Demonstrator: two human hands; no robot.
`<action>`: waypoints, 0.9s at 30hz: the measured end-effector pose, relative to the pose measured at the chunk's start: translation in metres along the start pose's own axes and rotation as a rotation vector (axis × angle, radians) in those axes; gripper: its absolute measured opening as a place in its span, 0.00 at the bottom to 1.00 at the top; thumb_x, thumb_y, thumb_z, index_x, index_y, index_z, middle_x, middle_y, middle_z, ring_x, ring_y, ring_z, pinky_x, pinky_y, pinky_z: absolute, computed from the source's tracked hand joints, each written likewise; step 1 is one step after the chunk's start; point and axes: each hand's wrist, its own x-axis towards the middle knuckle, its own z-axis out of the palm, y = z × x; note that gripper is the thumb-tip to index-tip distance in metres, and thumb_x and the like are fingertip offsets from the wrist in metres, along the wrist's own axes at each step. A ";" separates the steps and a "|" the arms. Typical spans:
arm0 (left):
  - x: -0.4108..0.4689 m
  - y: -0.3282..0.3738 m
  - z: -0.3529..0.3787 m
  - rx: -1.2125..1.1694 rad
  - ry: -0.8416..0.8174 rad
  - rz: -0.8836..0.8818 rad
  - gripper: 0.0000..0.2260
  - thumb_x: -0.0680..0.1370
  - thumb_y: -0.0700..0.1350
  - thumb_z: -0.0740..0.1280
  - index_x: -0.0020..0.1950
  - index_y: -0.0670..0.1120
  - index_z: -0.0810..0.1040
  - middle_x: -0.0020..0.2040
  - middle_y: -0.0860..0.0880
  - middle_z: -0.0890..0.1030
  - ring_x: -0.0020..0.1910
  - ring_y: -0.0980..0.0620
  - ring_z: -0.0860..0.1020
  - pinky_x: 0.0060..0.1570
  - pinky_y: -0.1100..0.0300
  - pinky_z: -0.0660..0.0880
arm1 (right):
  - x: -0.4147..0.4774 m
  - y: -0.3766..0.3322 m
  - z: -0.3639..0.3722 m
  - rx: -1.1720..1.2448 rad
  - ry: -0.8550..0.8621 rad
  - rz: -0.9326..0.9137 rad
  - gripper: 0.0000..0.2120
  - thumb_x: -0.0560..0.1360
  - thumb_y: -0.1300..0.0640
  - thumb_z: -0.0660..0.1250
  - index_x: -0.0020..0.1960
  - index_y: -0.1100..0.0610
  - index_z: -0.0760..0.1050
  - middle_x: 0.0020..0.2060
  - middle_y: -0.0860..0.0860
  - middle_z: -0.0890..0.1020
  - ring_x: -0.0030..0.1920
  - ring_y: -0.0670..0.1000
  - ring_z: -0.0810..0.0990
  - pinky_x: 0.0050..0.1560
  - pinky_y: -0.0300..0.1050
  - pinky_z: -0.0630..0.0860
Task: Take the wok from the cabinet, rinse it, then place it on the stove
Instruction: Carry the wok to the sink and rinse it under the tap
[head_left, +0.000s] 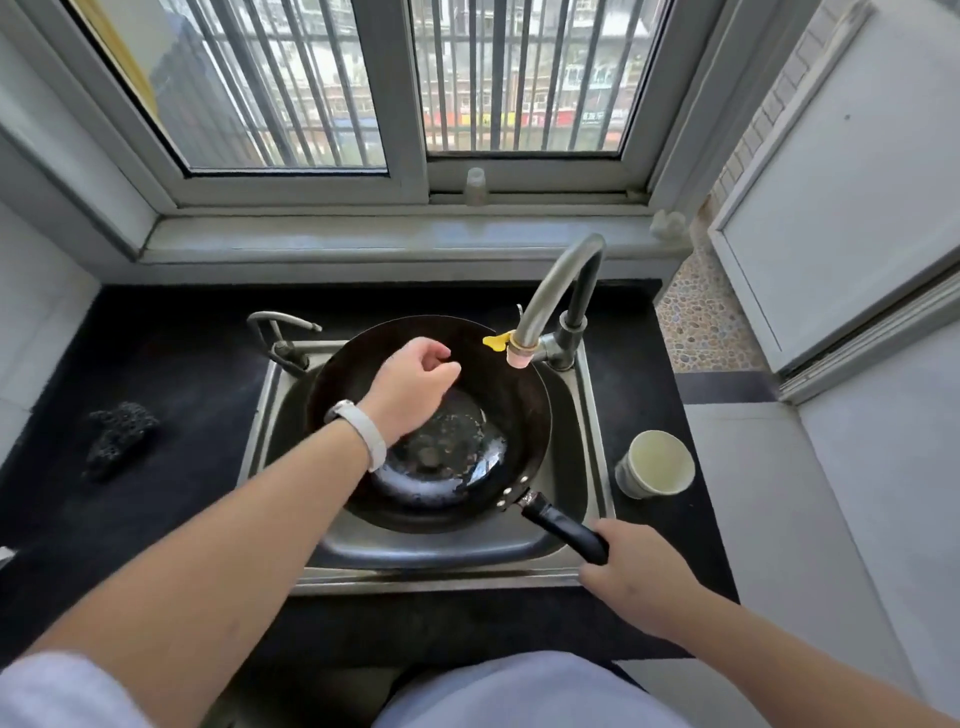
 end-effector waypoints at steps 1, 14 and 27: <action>0.016 0.006 0.000 0.024 -0.011 0.026 0.10 0.77 0.48 0.68 0.57 0.50 0.77 0.42 0.53 0.79 0.46 0.49 0.81 0.46 0.56 0.77 | -0.001 0.000 -0.001 0.002 0.002 0.006 0.05 0.68 0.50 0.67 0.40 0.51 0.75 0.32 0.50 0.80 0.33 0.50 0.79 0.33 0.43 0.74; 0.073 0.027 0.038 0.325 -0.319 0.139 0.26 0.78 0.45 0.67 0.76 0.49 0.66 0.68 0.50 0.75 0.63 0.48 0.77 0.64 0.51 0.74 | -0.002 0.007 -0.004 -0.021 -0.019 0.043 0.06 0.69 0.48 0.67 0.42 0.49 0.73 0.34 0.48 0.80 0.34 0.48 0.79 0.37 0.42 0.78; 0.060 0.070 0.045 0.794 -0.370 0.374 0.22 0.76 0.42 0.65 0.70 0.44 0.71 0.73 0.47 0.70 0.61 0.41 0.76 0.56 0.45 0.77 | -0.007 0.015 0.001 -0.006 -0.063 0.071 0.06 0.69 0.49 0.66 0.44 0.49 0.74 0.35 0.47 0.80 0.36 0.48 0.80 0.42 0.45 0.81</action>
